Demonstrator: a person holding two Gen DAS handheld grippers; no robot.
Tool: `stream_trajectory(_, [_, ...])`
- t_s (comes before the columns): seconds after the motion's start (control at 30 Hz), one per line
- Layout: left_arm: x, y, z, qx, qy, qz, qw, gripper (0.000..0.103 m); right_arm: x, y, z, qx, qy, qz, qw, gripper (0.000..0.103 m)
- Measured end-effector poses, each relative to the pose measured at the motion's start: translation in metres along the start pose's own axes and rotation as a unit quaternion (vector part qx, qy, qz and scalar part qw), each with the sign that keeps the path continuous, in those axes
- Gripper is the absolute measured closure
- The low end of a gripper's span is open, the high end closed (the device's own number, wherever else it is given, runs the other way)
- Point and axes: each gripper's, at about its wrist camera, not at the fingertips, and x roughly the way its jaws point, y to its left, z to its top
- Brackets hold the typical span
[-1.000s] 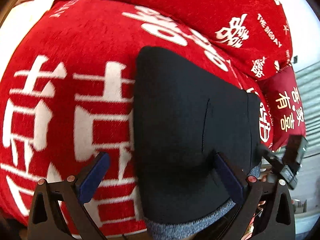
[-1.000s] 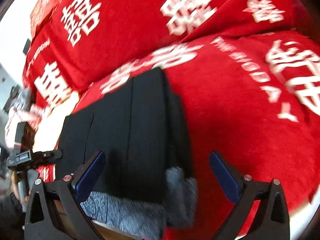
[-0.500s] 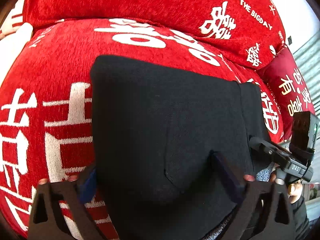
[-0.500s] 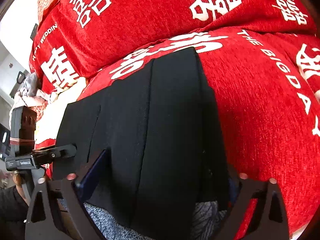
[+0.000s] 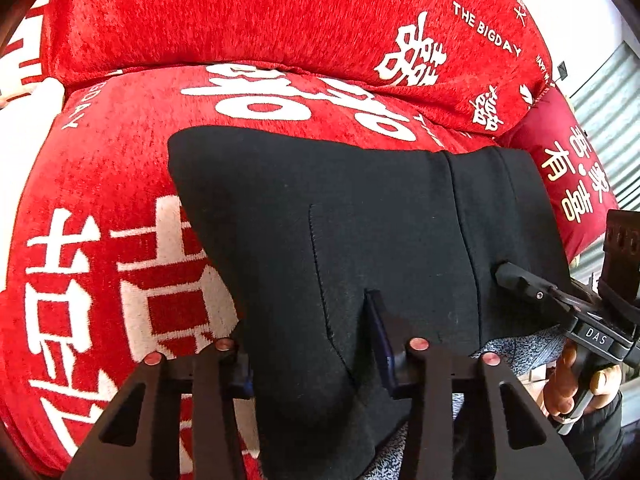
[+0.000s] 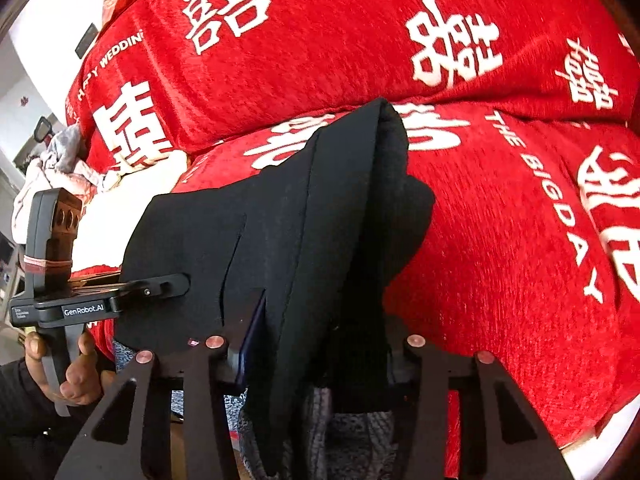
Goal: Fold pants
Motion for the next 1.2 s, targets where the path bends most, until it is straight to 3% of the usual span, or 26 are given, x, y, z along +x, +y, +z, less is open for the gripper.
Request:
stream_trajectory(0.27, [-0.031, 0.004, 0.005, 0.008, -0.013, 0.011, 0.9998, 0.064, -0.007, 0.024, 0.008, 0.001, -0.009, 0.01, 1.0, 0.055])
stream_trajectory(0.77, [-0.092, 0.088, 0.017, -0.029, -0.03, 0.06, 0.9973, 0.064, 0.032, 0.118, 0.031, -0.016, 0.0, 0.047, 0.999, 0.055])
stream_trajectory(1.03, [-0.093, 0.129, 0.02, -0.053, -0.015, 0.074, 0.9957, 0.064, 0.066, 0.147, 0.034, -0.009, 0.025, 0.05, 0.998, 0.055])
stream_trajectory(1.2, [-0.075, 0.143, 0.02, -0.063, 0.003, 0.064, 0.9959, 0.062, 0.086, 0.145, 0.032, 0.004, 0.043, 0.042, 0.998, 0.055])
